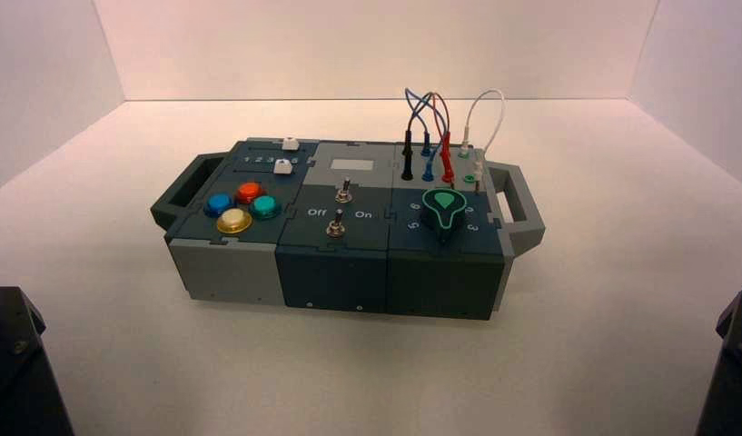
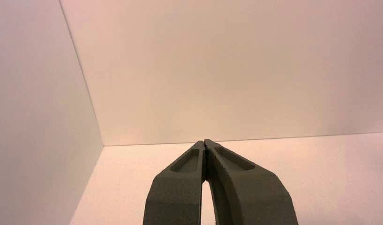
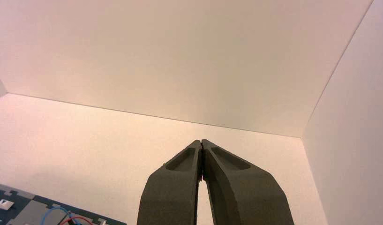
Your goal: Turn the knob to position 1.
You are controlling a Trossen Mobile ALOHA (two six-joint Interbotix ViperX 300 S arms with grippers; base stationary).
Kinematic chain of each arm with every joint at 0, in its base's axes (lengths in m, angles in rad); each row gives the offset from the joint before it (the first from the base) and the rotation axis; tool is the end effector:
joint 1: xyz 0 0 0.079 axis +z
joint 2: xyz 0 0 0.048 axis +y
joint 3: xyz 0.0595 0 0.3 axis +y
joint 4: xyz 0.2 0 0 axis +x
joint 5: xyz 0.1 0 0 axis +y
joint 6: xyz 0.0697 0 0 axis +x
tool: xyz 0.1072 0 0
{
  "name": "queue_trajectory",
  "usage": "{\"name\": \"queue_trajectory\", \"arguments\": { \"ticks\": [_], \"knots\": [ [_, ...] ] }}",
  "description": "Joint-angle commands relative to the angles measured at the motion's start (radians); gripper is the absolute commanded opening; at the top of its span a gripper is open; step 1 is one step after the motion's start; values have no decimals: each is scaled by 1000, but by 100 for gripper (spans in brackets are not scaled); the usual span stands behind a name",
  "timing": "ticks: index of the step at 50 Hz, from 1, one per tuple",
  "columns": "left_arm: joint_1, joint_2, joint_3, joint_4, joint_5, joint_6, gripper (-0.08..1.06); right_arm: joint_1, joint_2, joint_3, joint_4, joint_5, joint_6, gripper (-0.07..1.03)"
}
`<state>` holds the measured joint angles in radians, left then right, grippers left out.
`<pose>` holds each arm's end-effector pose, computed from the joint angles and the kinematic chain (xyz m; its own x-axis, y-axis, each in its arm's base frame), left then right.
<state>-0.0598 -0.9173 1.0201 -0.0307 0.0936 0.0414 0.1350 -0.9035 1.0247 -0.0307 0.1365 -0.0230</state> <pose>0.2694 -0.0166 0.2913 0.9789 -0.0615 -0.1951 0.0647 0.9979 0.0101 0.2677 0.0356 0.2781 0.9588 0.1260 -0.2548 -0.1439 0.9882 -0.0527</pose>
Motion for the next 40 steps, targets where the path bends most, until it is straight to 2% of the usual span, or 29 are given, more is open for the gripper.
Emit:
{"name": "queue_trajectory", "arguments": {
  "ticks": [1, 16, 21, 25, 30, 31, 40],
  "knots": [
    [5, 3, -38, 3, -5, 5, -3, 0, 5, -37, 3, -5, 2, -3],
    [5, 6, -37, 3, -2, 5, -3, 3, 5, -37, 3, -3, 2, -3],
    [-17, 21, -44, 3, 21, 5, -3, 17, 6, -37, 6, 15, 2, -3],
    [-58, 46, -67, 2, 77, 5, -3, 31, 8, -43, 11, 38, 2, -3],
    [-138, 74, -106, 2, 161, 5, -3, 54, 8, -55, 12, 98, 2, -3],
    [-173, 86, -118, 2, 193, 5, -3, 58, 8, -55, 14, 130, 2, -3],
    [-313, 127, -138, -3, 348, 3, -3, 61, 5, -55, 21, 250, 2, -3]
  ]
}}
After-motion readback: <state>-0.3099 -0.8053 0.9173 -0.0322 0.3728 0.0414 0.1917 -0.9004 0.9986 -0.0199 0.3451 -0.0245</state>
